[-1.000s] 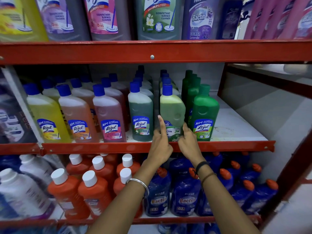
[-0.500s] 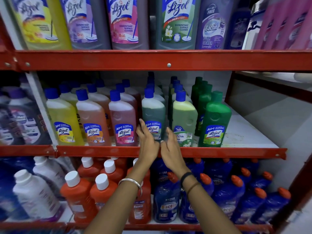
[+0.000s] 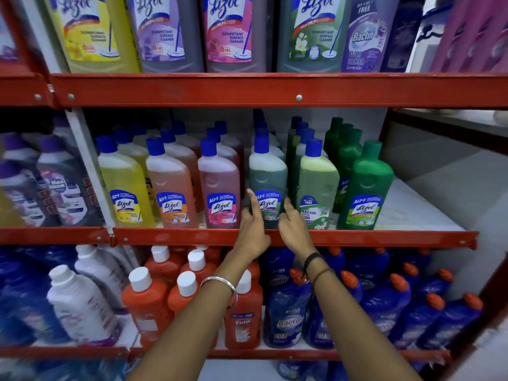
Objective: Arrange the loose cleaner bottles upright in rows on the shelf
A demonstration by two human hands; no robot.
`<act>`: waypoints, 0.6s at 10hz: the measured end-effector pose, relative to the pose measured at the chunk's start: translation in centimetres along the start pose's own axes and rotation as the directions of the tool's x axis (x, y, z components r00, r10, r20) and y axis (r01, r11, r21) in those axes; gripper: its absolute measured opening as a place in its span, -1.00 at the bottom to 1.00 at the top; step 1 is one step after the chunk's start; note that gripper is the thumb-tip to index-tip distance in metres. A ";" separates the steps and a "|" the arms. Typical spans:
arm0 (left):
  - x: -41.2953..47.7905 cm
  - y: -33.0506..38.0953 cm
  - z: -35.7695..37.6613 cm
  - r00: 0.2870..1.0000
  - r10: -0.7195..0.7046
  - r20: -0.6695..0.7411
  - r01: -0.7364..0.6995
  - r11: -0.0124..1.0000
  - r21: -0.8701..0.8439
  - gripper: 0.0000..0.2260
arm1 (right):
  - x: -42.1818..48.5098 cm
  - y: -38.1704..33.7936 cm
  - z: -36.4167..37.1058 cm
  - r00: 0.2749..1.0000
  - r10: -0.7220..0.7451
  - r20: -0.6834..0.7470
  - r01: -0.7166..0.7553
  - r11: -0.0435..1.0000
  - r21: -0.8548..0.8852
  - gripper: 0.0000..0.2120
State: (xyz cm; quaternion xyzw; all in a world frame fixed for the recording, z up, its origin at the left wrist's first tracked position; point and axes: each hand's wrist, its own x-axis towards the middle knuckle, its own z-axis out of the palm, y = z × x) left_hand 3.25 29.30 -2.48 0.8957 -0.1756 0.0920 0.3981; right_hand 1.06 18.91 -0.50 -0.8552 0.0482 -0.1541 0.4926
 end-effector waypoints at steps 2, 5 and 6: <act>-1.8 0.5 0.3 0.999 -0.022 -0.040 0.025 0.998 0.063 0.06 | -1.4 0.0 -0.5 0.999 -0.002 0.043 0.002 1.000 0.010 -0.49; -3.5 2.5 -1.4 0.990 -0.027 -0.142 0.043 0.992 0.117 -0.16 | -2.8 -1.5 -1.8 0.999 -0.049 -0.009 0.049 0.999 -0.014 -0.50; -3.9 5.4 -4.0 0.824 0.252 -0.508 -0.170 0.964 0.204 -0.45 | -4.3 -5.1 -4.6 0.935 -0.296 -0.193 0.318 0.943 0.097 -0.55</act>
